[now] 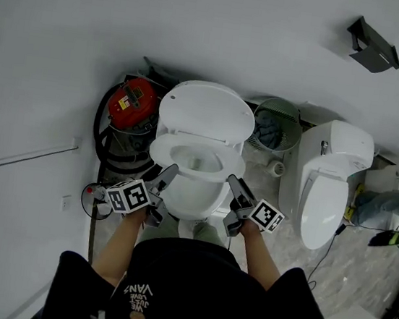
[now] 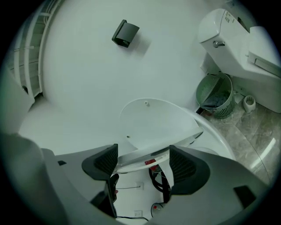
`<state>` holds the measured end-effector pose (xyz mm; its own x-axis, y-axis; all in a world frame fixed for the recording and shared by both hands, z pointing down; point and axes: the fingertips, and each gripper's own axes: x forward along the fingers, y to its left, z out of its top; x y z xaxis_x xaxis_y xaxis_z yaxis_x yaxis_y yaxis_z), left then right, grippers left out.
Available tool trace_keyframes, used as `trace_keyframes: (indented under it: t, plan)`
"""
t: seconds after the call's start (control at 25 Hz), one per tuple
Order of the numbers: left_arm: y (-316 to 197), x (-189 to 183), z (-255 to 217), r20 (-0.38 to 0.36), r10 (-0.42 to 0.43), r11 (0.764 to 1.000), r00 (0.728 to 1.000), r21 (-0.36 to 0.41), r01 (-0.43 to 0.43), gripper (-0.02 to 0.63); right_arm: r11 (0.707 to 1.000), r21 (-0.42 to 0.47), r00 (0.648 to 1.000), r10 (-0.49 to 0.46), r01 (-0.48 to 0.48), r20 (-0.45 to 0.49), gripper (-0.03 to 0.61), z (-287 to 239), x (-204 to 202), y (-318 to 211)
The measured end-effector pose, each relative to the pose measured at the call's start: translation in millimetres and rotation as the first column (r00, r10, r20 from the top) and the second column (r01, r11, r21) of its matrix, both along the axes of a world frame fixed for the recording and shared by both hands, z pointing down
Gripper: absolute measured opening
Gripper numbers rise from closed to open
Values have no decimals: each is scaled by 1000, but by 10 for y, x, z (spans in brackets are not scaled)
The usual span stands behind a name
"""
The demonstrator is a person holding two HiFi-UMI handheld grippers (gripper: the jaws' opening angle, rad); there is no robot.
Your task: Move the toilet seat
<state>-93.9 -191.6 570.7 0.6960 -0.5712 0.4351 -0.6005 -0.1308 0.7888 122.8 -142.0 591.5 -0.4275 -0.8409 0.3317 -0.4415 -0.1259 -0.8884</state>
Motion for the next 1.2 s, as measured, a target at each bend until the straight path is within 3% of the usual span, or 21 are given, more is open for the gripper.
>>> trace_keyframes:
  t: [0.24, 0.56, 0.72, 0.96, 1.2]
  plan:
    - [-222, 98, -87, -23, 52, 998, 998, 36, -51, 353, 997, 79, 1000, -2, 3, -9, 368, -180, 2, -217]
    - [-398, 218, -190, 15, 128, 986, 992, 103, -129, 394, 996, 86, 999, 25, -21, -47, 383, -251, 30, -360]
    - [-505, 275, -210, 34, 159, 979, 987, 124, -162, 402, 991, 131, 998, 10, -2, -62, 385, -353, -19, -480]
    - [-673, 358, -221, 19, 180, 975, 984, 132, -181, 413, 992, 125, 994, 34, -22, -99, 385, -404, -29, -549]
    - [-800, 438, -198, 107, 243, 948, 964, 183, -259, 416, 988, 142, 991, 69, -52, -114, 382, -473, -20, -557]
